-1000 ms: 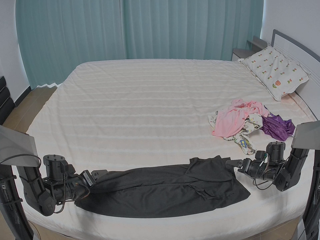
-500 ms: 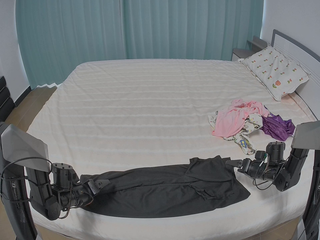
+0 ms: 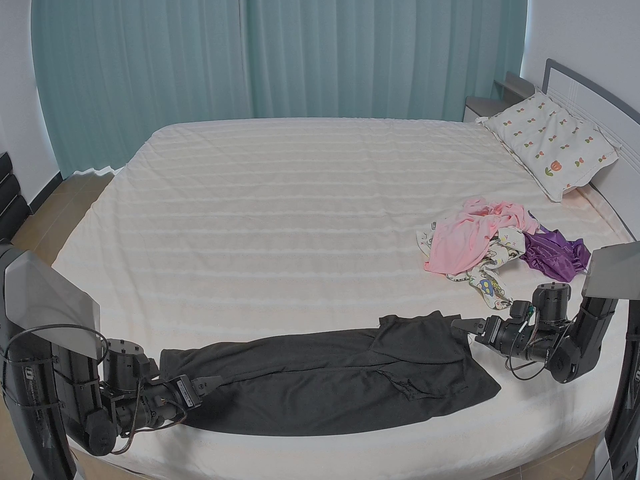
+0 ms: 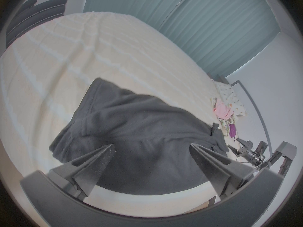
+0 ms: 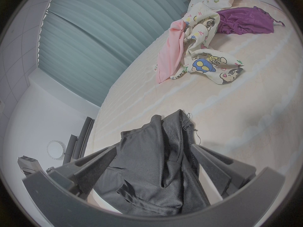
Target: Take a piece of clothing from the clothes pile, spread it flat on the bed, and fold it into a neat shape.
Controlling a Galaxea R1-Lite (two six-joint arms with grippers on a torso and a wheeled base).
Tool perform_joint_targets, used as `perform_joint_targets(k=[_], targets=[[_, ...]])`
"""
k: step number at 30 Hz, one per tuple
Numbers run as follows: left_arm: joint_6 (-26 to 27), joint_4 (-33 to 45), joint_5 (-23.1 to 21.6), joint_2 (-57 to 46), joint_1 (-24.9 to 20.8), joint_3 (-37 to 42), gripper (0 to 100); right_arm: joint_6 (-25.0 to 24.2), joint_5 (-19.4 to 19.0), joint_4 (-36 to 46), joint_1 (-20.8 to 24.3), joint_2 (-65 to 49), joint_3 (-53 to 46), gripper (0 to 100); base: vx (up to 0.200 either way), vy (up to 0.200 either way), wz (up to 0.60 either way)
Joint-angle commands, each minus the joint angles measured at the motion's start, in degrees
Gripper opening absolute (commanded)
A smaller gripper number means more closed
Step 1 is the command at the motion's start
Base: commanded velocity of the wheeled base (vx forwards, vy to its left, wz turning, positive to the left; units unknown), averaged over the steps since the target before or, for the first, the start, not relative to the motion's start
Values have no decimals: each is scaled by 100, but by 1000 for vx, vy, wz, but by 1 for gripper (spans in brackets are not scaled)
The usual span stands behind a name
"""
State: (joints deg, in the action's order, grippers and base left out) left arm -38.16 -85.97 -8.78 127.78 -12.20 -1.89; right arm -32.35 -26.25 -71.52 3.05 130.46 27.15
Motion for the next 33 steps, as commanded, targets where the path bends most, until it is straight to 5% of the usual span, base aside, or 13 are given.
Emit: perform_joint_targets(k=[1, 10, 17, 24, 33], targets=[[-25, -148, 16, -271, 25, 22, 100, 1, -3, -2, 3, 14, 1, 100, 0, 0, 0], [28, -140, 52, -588, 842, -787, 100, 1, -3, -2, 3, 23, 10, 100, 0, 0, 0], [142, 1267, -28, -280, 1581, -1982, 100, 1, 5, -2, 3, 93, 19, 100, 0, 0, 0], [449, 1724, -476, 80, 1897, -2193, 100, 1, 5, -2, 3, 111, 19, 100, 0, 0, 0], [652, 1733, -502, 414, 1888, -2298, 100, 1, 5, -2, 3, 181, 27, 100, 0, 0, 0]])
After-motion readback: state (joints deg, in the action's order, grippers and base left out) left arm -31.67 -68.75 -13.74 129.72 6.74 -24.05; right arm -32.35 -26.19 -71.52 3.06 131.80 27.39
